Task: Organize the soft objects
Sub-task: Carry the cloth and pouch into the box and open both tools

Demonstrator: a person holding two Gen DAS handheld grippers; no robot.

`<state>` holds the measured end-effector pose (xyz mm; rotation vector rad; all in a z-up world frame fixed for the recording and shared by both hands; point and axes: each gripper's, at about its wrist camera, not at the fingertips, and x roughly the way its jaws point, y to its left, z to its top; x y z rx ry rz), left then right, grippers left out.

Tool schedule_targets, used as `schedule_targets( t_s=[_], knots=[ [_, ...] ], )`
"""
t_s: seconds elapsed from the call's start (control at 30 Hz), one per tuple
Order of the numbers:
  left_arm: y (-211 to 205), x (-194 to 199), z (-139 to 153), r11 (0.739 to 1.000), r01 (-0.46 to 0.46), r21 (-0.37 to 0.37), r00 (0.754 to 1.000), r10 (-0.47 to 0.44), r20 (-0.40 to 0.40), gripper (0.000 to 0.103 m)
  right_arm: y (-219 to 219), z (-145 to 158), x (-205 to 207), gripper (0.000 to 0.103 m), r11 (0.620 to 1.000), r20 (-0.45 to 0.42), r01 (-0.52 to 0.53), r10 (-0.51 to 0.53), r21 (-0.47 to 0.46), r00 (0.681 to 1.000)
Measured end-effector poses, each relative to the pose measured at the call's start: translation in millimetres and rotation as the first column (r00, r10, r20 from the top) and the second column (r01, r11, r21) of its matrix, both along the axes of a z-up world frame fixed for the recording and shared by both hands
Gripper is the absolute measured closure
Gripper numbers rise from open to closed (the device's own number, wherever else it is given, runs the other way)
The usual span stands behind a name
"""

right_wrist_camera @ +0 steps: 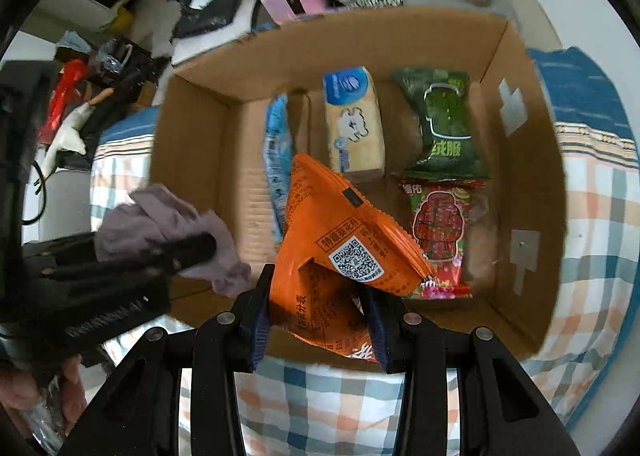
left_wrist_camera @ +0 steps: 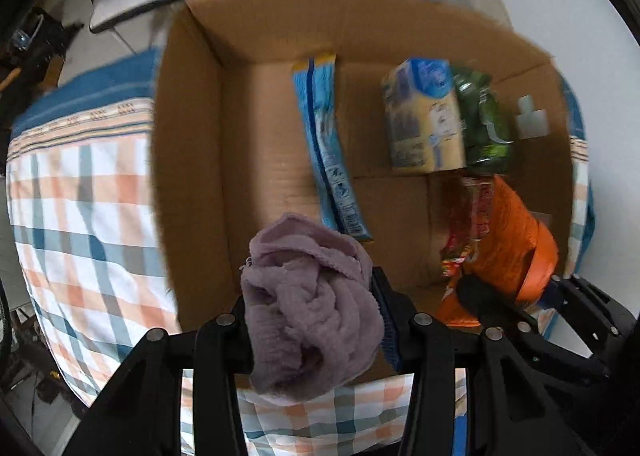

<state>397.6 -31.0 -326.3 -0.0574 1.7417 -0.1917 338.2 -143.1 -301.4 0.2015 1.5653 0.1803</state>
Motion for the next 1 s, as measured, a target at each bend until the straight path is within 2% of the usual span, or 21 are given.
schedule_targets(
  t_s=[0.2,0.5,0.6,0.63,0.67,0.73,0.87,1.0],
  knots=[
    [-2.3,3.3,-27.2,1.0,-0.009,0.013,0.999,0.009,-0.05,0.061,-1.2,-38.4,12.7,0.06,1.0,-0.051,-0.016,0.015,-0.016,0.999],
    [-5.4,-3.6,-44.5,0.999,-0.008,0.041,0.993,0.013,-0.12,0.058,-1.3,-68.6,16.1,0.058,0.998,-0.117,-0.051,0.047,-0.029,0.992],
    [-4.7,-8.1,-45.7,0.998,-0.012,0.057,0.993,0.018,-0.118,0.058,-2.1,-74.5,18.2,0.047,0.998,-0.133,-0.05,0.045,-0.038,0.99],
    [-3.7,-9.5,-44.8,0.998,-0.019,0.061,0.993,0.026,-0.112,0.055,-3.5,-75.0,18.3,0.044,0.998,-0.134,-0.045,0.039,-0.038,0.99],
    [-2.8,-10.5,-44.2,0.998,-0.026,0.061,0.993,0.032,-0.11,0.047,-4.0,-75.9,17.5,0.042,0.998,-0.135,-0.043,0.037,-0.041,0.99],
    [-1.9,-13.2,-41.2,0.998,-0.034,0.059,0.994,0.04,-0.1,0.039,-6.6,-75.8,16.6,0.041,0.998,-0.132,-0.043,0.036,-0.052,0.991],
    [7.8,-13.6,-25.8,0.996,-0.038,0.08,0.998,0.041,-0.039,0.021,-14.3,-71.9,11.3,0.037,0.995,-0.12,-0.041,0.03,-0.094,0.992],
    [8.2,-20.7,-12.2,0.993,-0.04,0.111,0.999,0.04,0.008,0.012,-21.9,-65.8,5.1,0.024,0.99,-0.094,-0.042,0.029,-0.133,0.995]
  ],
)
